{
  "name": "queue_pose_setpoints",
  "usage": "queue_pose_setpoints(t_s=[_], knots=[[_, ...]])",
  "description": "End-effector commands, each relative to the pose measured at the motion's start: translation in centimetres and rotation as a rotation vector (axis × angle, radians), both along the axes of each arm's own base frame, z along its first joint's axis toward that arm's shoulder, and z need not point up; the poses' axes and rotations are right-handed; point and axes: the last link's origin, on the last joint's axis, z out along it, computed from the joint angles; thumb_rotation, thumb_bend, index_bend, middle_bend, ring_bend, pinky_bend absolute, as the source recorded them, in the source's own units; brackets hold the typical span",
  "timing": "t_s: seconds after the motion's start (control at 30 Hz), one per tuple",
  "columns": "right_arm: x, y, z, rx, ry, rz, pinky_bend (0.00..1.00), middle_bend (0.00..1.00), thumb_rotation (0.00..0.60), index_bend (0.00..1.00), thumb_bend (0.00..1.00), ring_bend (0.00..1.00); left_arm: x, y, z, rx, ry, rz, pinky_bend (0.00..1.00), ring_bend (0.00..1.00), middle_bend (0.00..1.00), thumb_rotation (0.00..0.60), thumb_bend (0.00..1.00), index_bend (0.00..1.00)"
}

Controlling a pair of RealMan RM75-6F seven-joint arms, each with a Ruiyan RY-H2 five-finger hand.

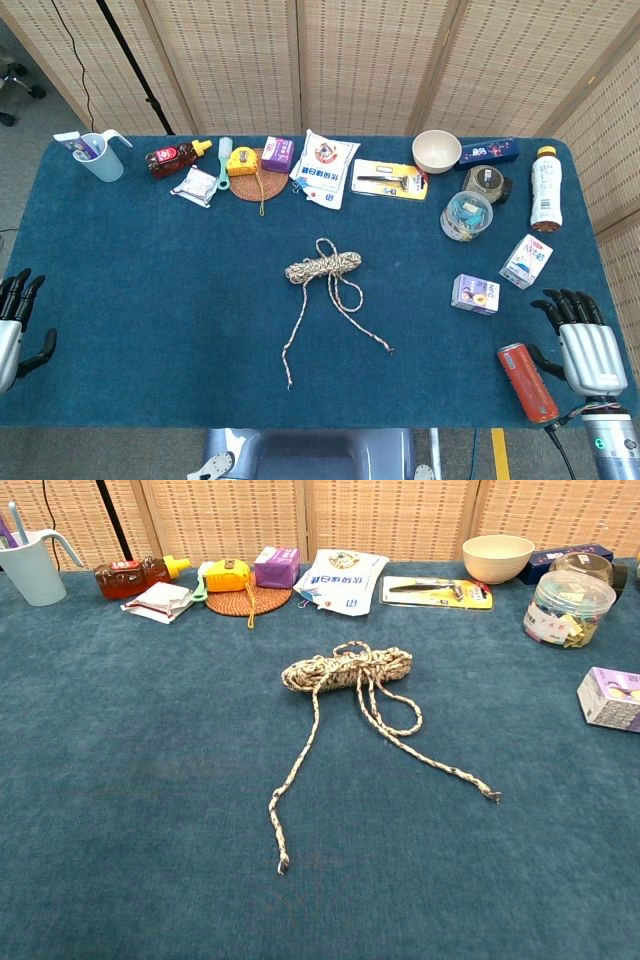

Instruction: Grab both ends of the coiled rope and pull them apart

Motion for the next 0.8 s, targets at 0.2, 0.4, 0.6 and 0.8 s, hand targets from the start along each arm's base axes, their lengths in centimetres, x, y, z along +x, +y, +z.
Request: queue_pose_setpoints(t_s=[0.2, 0.4, 0.6, 0.8], knots=[[-0.04, -0.05, 0.0, 0.001, -0.001, 0.002, 0.11, 0.2, 0.6, 0.28, 0.3, 0.15, 0.02, -0.05, -0.07, -0.002, 0.001, 0.001, 0.0, 0.0, 0.0, 0.494, 0.45, 0.02], [-0.07, 0.08, 0.11, -0.001, -0.002, 0.002, 0.12, 0.2, 0.6, 0.28, 0.3, 0.15, 0.11, 0.01, 0.11, 0.01, -0.002, -0.007, 0.0, 0.0, 0.0, 0.496, 0.45, 0.02], [-0.02, 0.13, 0.24, -0.005, -0.003, 0.003, 0.12, 0.2, 0.6, 0.28, 0.3, 0.16, 0.18, 0.07, -0.02, 0.005, -0.006, -0.008, 0.0, 0.0, 0.0, 0.496, 0.45, 0.02], [-0.04, 0.15, 0.31, -0.005, -0.003, 0.003, 0.13, 0.2, 0.6, 0.28, 0.3, 0.17, 0.22, 0.06, -0.04, 0.005, -0.005, -0.01, 0.0, 0.0, 0.0, 0.496, 0.45, 0.02]])
